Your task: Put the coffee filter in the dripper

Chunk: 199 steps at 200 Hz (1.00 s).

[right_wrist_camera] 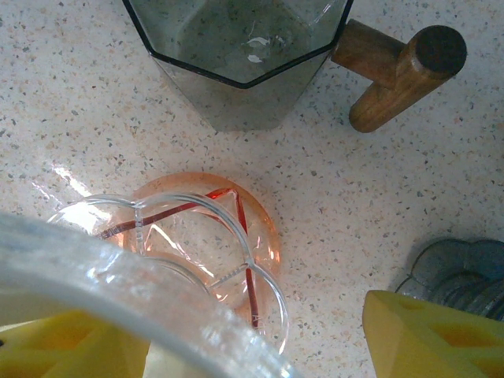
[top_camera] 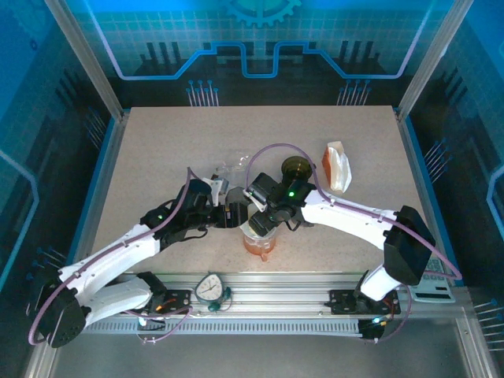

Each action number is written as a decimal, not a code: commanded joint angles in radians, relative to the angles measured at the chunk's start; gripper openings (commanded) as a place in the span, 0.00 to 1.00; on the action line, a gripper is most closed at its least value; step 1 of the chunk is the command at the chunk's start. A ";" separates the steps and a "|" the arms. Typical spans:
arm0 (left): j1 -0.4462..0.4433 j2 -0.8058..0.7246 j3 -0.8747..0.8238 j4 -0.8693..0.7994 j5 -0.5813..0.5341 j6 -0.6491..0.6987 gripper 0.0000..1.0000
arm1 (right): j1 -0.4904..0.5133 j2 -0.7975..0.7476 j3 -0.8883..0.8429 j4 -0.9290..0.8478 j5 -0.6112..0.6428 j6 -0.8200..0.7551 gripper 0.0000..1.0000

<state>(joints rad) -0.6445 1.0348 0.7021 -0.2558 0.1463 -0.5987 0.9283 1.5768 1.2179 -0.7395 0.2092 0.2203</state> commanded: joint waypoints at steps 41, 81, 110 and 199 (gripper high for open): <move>-0.004 -0.011 0.005 -0.061 -0.111 0.009 0.72 | 0.012 0.021 0.000 -0.015 0.009 -0.003 0.71; -0.004 -0.047 0.007 -0.089 -0.145 0.002 0.71 | 0.012 0.021 -0.001 -0.014 0.008 -0.002 0.71; -0.005 -0.065 0.010 -0.107 -0.153 0.002 0.71 | 0.012 0.020 -0.003 -0.014 0.009 -0.002 0.71; -0.004 -0.120 0.029 -0.167 -0.189 0.001 0.72 | 0.013 0.011 -0.003 -0.017 0.010 0.001 0.71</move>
<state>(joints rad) -0.6464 0.9459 0.7025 -0.3771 -0.0151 -0.5999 0.9283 1.5772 1.2179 -0.7326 0.2089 0.2203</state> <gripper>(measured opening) 0.715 0.711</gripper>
